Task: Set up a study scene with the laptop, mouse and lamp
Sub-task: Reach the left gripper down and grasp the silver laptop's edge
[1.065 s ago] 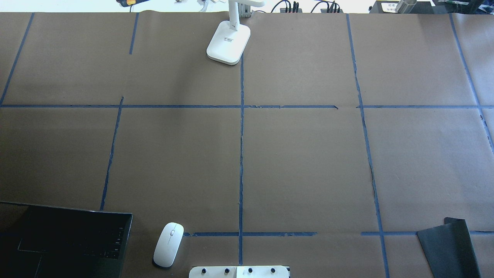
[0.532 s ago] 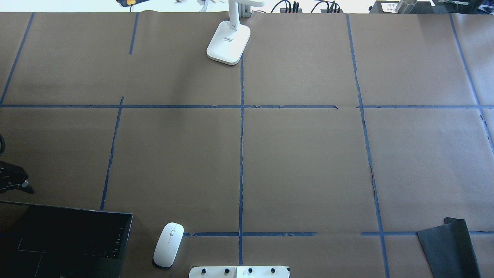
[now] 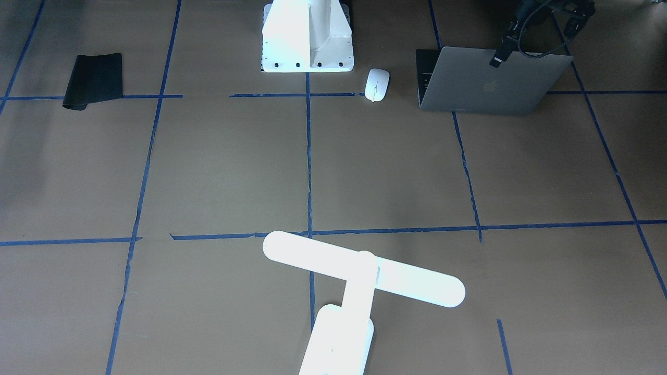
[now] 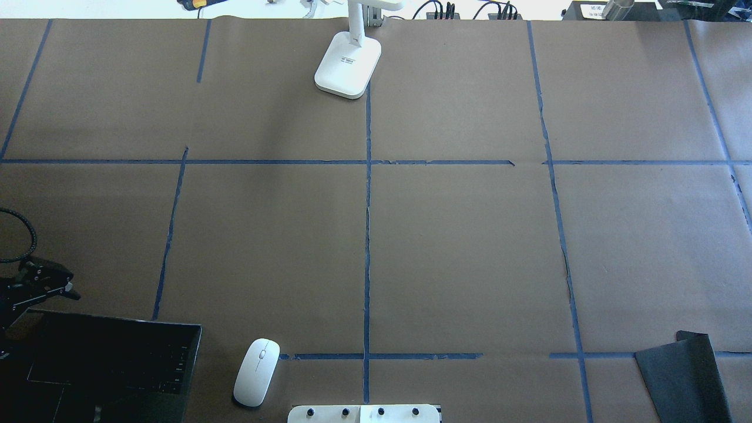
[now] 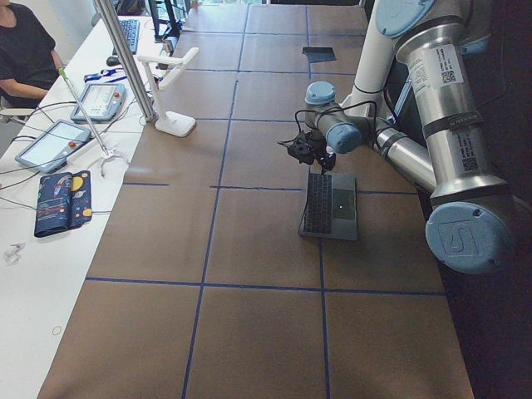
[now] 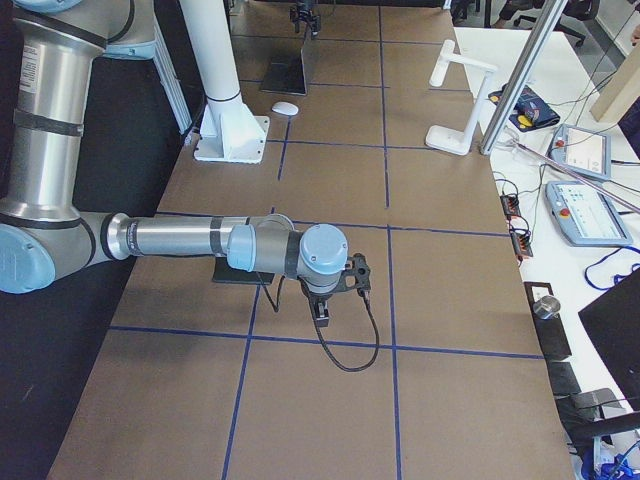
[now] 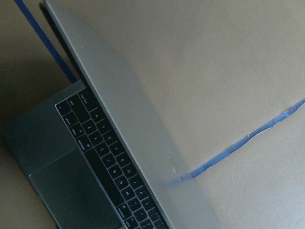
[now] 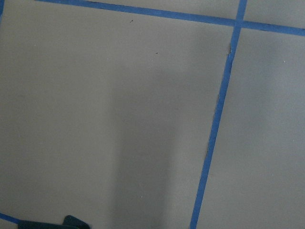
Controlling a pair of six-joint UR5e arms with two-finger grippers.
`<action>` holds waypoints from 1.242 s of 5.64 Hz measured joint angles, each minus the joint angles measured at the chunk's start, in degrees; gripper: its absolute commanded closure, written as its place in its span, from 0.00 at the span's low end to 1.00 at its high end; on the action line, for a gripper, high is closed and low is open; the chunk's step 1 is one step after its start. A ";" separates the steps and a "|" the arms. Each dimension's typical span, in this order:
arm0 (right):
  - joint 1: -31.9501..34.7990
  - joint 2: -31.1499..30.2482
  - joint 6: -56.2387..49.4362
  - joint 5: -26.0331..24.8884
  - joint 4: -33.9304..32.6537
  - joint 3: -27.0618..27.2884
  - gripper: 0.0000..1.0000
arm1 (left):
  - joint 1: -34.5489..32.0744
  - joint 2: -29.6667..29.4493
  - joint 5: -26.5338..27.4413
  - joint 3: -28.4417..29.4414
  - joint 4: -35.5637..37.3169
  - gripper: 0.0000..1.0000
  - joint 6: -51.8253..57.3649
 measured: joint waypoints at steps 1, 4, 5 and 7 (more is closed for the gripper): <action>0.00 0.00 0.04 0.00 0.02 0.03 0.00 | 0.24 -0.16 0.85 0.29 -0.06 0.86 -6.22; 0.00 0.00 0.14 0.00 0.01 0.19 0.00 | 0.29 -0.69 3.54 0.57 0.01 1.00 -16.80; 0.00 0.00 0.15 0.00 0.00 0.20 0.00 | 0.10 -1.69 3.42 0.51 0.40 1.00 -16.80; -0.04 -0.01 0.19 0.00 0.00 -0.10 0.00 | -1.62 -11.33 3.17 1.16 9.97 1.00 -12.69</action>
